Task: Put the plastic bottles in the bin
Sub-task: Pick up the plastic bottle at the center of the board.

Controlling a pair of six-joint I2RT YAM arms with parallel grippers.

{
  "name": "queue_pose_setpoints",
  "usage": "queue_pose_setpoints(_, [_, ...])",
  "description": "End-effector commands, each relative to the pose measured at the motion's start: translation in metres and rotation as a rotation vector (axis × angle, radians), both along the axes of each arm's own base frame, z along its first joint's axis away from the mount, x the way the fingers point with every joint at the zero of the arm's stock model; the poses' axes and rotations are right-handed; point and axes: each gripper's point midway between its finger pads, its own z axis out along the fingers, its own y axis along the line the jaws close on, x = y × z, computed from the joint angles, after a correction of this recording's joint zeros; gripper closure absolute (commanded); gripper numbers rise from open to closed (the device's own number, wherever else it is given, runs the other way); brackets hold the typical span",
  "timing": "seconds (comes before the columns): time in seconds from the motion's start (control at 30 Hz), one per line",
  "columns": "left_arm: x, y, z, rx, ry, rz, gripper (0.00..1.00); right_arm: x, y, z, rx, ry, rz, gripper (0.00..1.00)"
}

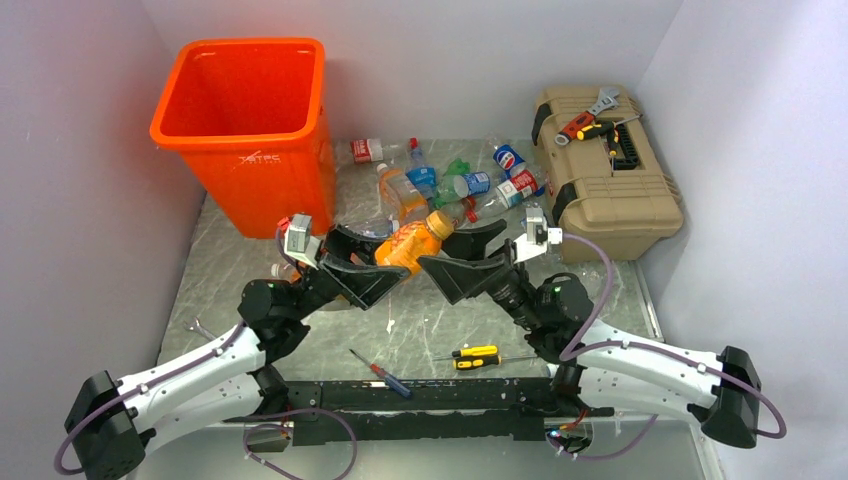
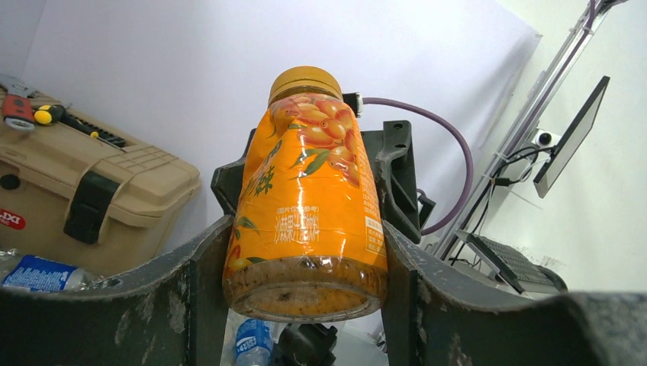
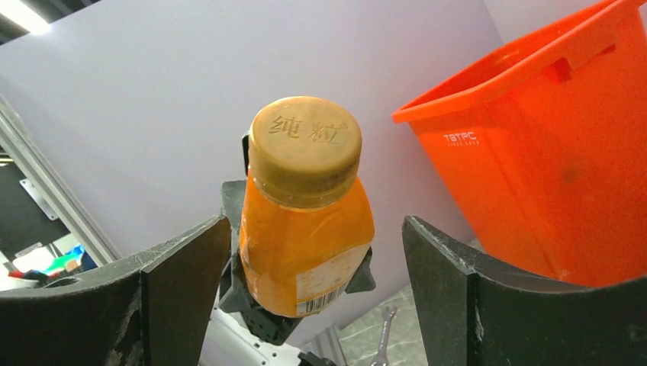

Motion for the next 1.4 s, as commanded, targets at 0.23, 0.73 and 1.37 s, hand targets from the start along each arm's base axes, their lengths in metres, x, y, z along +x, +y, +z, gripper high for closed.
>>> queue_pose_setpoints(0.23, [-0.012,-0.004,0.008,-0.032,-0.037,-0.079,1.0,0.004,0.006,0.03,0.098,-0.002,0.019,0.34])
queue_pose_setpoints(0.73, [0.019,0.082,0.011,0.402,-0.075,0.493,0.0,-0.005,-0.016,-0.086,-0.704,-0.037,-0.047,0.61])
queue_pose_setpoints(1.37, [0.02,-0.025,-0.046,0.864,0.071,-0.011,0.12,-0.017,-0.001,-0.11,-0.812,-0.07,0.065,0.64])
